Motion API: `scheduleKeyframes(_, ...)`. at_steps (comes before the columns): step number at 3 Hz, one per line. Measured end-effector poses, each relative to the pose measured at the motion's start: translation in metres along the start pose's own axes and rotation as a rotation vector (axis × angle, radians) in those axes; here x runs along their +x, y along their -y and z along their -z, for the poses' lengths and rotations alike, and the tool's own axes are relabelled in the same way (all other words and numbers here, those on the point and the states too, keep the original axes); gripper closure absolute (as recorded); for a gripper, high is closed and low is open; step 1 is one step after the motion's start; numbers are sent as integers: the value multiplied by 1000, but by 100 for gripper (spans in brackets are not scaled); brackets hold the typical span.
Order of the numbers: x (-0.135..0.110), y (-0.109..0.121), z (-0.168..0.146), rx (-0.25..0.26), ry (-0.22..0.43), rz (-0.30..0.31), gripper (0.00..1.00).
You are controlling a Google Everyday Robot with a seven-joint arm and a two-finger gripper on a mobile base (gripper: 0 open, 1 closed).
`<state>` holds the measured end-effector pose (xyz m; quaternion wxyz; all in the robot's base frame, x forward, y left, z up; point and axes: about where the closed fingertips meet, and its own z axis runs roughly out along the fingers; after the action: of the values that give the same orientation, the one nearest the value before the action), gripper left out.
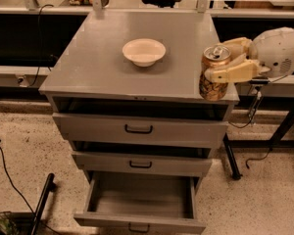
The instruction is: Place orange can into bottom drawer
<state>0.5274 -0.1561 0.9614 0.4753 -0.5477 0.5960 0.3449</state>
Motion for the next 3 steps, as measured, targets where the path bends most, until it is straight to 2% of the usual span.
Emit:
scheduleKeyframes(1,0,0,0,-1,0,0,100)
scheduleKeyframes(2,20,-2,-7,49,22,-14,100)
scheduleKeyframes(3,72,-15,-14,150,142,-12,100)
